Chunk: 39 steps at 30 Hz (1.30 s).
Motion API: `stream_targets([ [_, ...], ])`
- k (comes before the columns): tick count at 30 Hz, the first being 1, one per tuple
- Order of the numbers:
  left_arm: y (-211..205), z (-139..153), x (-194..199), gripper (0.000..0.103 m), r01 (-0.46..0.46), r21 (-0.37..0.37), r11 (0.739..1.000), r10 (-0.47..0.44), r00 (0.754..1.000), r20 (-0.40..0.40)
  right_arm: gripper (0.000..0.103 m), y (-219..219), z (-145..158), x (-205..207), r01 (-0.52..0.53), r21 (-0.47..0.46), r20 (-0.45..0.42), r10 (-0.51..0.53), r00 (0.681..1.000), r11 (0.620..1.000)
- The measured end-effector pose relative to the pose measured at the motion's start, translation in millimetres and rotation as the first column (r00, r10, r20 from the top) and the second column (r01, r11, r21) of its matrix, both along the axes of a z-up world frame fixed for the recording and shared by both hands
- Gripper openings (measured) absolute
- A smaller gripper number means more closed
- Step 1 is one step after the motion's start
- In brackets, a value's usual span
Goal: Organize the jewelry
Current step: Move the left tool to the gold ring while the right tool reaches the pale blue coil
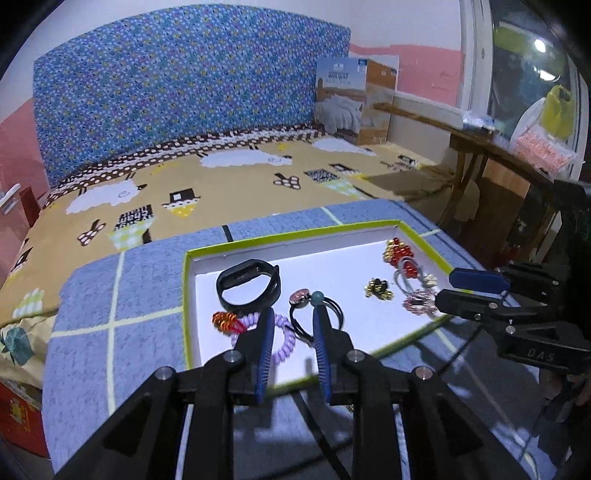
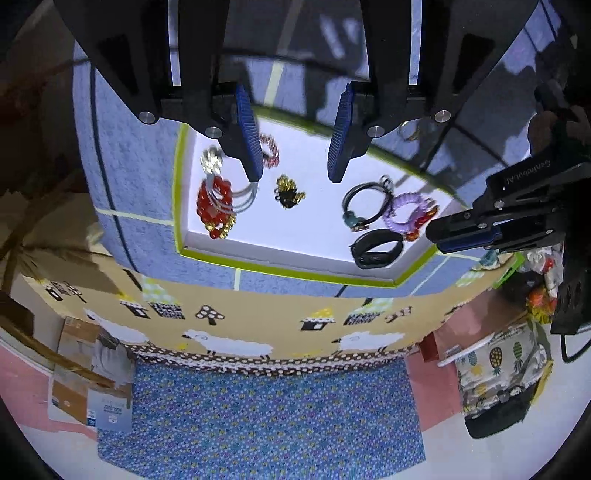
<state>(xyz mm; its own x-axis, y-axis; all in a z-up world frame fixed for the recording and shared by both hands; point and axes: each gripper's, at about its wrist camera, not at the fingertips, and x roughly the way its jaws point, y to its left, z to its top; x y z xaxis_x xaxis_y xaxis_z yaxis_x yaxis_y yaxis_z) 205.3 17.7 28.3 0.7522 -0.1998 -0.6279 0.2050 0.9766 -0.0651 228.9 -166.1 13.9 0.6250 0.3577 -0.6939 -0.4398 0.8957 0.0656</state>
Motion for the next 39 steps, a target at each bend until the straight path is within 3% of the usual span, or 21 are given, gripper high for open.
stream_targets([
  [9, 1.1, 12.7, -51.9, 0.022, 0.000, -0.031, 1.000, 0.001, 0.999, 0.044, 0.037, -11.0, 16.9, -50.5, -0.012, 0.048, 0.037, 0.011, 0.999, 0.999],
  [21, 1.2, 12.5, -92.7, 0.022, 0.026, -0.046, 0.999, -0.023, 0.998, 0.057, 0.037, -10.2, 12.7, -89.0, -0.052, 0.042, 0.032, 0.051, 0.998, 0.998],
  [39, 1.8, -13.3, -81.3, 0.022, 0.066, -0.038, 0.997, -0.066, 0.998, -0.011, 0.037, 11.0, -20.1, -82.2, -0.082, 0.022, -0.054, 0.083, 0.995, 0.996],
])
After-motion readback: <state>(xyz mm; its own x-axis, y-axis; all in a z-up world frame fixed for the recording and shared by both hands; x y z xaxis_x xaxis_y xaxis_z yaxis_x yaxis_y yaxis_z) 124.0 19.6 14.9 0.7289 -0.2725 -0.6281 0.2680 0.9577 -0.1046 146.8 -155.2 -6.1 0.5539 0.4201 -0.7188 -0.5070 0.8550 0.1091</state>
